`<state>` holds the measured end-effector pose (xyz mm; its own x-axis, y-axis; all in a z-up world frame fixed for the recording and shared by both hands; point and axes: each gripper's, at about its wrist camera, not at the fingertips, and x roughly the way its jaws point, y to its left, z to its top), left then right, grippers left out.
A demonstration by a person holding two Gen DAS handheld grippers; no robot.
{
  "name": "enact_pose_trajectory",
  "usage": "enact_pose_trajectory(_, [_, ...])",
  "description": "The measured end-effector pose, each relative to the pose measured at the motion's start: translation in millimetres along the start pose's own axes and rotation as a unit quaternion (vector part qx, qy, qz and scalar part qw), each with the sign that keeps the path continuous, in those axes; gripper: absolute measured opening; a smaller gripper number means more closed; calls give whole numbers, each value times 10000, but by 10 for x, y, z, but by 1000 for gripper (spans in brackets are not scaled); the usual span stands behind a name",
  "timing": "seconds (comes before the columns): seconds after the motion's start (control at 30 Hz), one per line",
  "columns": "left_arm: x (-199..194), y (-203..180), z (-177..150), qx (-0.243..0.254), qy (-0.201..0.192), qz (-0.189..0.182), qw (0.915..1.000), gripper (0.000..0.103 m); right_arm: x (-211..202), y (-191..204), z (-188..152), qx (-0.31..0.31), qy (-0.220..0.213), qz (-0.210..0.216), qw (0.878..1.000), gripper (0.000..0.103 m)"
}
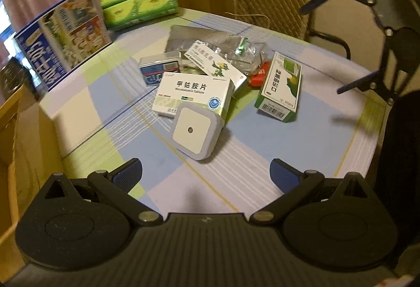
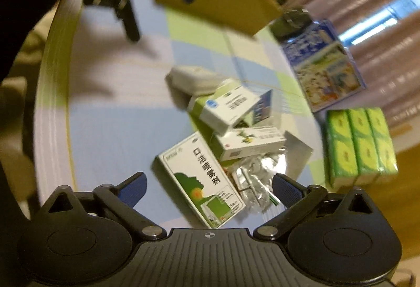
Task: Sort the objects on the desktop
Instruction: 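Grasp the white night-light plug with left gripper while right gripper grasps green spray box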
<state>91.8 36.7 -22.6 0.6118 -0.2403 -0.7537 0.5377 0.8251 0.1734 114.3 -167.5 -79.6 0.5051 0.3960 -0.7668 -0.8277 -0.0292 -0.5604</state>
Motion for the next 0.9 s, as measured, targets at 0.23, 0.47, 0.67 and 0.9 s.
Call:
enact_pose_trajectory(0.23, [261, 92, 47, 235, 36, -109, 9997, 102, 415, -74, -18, -313, 225, 185, 9991, 83])
enact_pose_trajectory(0.47, [484, 159, 90, 389, 90, -198, 9990, 102, 635, -105, 36, -628, 339, 391, 9967, 76])
enact_pose_trajectory(0.67, [597, 176, 138, 601, 105, -310, 9977, 102, 704, -125, 71, -658, 472, 620, 9948, 66])
enact_pose_trajectory(0.9, [715, 196, 205, 663, 108, -490, 9965, 102, 679, -211, 138, 463, 654, 732, 9941, 60])
